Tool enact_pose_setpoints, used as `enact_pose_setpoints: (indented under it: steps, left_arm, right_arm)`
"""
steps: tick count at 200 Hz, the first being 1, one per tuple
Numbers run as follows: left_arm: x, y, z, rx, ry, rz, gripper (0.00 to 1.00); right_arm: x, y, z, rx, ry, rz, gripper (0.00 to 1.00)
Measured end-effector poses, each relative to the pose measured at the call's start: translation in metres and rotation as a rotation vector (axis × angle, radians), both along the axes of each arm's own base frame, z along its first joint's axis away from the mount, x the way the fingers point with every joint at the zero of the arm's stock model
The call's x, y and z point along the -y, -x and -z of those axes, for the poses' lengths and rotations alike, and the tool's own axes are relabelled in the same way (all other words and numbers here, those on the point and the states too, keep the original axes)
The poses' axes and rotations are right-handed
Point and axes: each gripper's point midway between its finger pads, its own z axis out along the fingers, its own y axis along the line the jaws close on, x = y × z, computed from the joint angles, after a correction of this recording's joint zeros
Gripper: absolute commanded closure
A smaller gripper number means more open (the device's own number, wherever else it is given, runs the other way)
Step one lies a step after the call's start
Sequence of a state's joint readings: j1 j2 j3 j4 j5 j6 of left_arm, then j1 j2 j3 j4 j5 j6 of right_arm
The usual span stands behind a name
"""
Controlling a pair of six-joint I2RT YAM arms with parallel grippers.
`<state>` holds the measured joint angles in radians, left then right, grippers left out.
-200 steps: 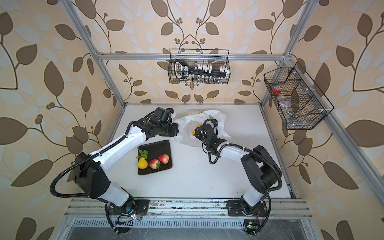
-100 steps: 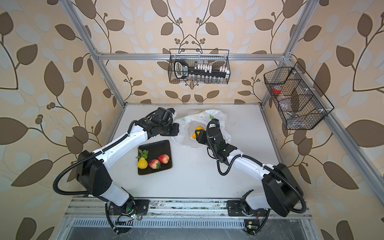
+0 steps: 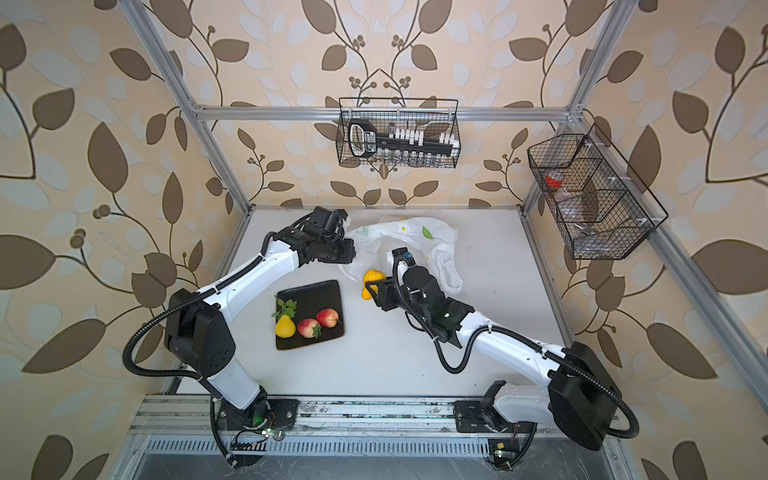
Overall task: Take the fake fruits out of the plastic bag
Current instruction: 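Carry the yellow pear with the right gripper over the dark tray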
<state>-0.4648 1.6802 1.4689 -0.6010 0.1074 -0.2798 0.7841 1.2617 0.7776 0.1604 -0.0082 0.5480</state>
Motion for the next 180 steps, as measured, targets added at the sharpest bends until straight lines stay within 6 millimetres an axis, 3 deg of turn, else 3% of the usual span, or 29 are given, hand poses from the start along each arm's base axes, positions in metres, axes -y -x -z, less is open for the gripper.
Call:
enact_pose_setpoints:
  steps: [21, 49, 71, 104, 124, 158, 180]
  left_arm:
    - [0.003, 0.002, 0.0, -0.006, 0.013, 0.022, 0.31]
    - [0.006, 0.016, -0.006, 0.004, 0.061, 0.057, 0.02]
    - [0.006, 0.036, -0.022, 0.027, 0.108, 0.096, 0.01]
    - [-0.006, 0.052, -0.076, 0.16, 0.151, 0.088, 0.01]
    - [-0.027, 0.057, -0.104, 0.246, 0.126, 0.01, 0.01]
    - [-0.078, 0.061, -0.135, 0.357, 0.064, -0.229, 0.01]
    - [-0.123, 0.07, -0.138, 0.401, 0.02, -0.411, 0.01]
  right_arm:
    - [-0.001, 0.001, 0.0, 0.003, 0.003, -0.003, 0.59]
    - [0.002, 0.0, 0.002, 0.018, 0.031, -0.004, 0.59]
    - [0.004, 0.001, 0.007, 0.022, 0.075, -0.014, 0.59]
    - [0.004, 0.003, 0.004, 0.045, 0.126, -0.045, 0.59]
    - [-0.003, 0.008, -0.008, 0.076, 0.141, -0.085, 0.59]
    - [-0.05, 0.027, -0.038, 0.154, 0.142, -0.223, 0.59]
    - [-0.092, 0.037, -0.034, 0.173, 0.162, -0.31, 0.59]
